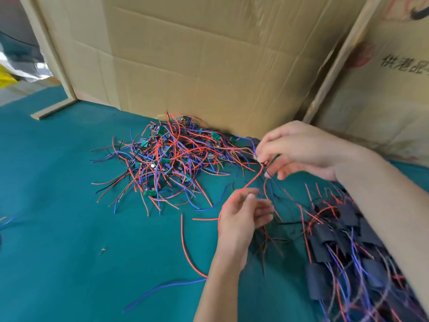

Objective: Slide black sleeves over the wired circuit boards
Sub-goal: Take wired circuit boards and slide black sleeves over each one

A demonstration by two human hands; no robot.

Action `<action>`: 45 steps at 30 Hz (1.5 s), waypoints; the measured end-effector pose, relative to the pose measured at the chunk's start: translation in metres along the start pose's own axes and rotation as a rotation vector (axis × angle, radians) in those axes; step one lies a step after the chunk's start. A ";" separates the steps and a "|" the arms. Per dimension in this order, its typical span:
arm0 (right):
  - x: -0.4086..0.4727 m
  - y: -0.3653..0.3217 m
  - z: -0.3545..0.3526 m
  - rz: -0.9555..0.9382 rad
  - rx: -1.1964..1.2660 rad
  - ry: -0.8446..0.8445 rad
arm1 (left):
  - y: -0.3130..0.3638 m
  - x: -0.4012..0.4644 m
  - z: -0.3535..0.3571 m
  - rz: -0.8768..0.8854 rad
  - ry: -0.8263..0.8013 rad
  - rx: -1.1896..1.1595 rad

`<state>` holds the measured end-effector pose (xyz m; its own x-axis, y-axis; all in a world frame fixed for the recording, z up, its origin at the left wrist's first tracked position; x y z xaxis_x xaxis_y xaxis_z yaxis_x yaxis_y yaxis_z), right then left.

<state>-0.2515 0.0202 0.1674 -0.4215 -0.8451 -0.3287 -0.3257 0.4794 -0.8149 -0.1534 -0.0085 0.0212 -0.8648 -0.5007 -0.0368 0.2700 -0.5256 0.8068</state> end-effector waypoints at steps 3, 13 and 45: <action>-0.023 0.012 -0.028 -0.002 0.106 0.060 | 0.006 -0.002 -0.003 0.057 0.031 -0.031; -0.034 0.048 0.023 -0.033 -0.686 0.031 | 0.001 -0.005 0.004 -0.089 -0.225 0.068; 0.012 0.146 -0.129 0.564 -0.853 0.453 | -0.004 -0.005 0.002 -0.088 -0.160 0.091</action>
<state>-0.4138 0.1104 0.1059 -0.9048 -0.3746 -0.2024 -0.3911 0.9191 0.0473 -0.1508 -0.0031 0.0194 -0.9417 -0.3359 -0.0209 0.1576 -0.4948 0.8546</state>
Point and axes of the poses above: each hand's wrist, its own x-axis towards the middle knuckle, its own z-axis out of the palm, y = z × x, the point moved 4 cm from there along x, towards the middle knuckle, and after that the axes turned 10 degrees about -y, right-handed, at the moved point
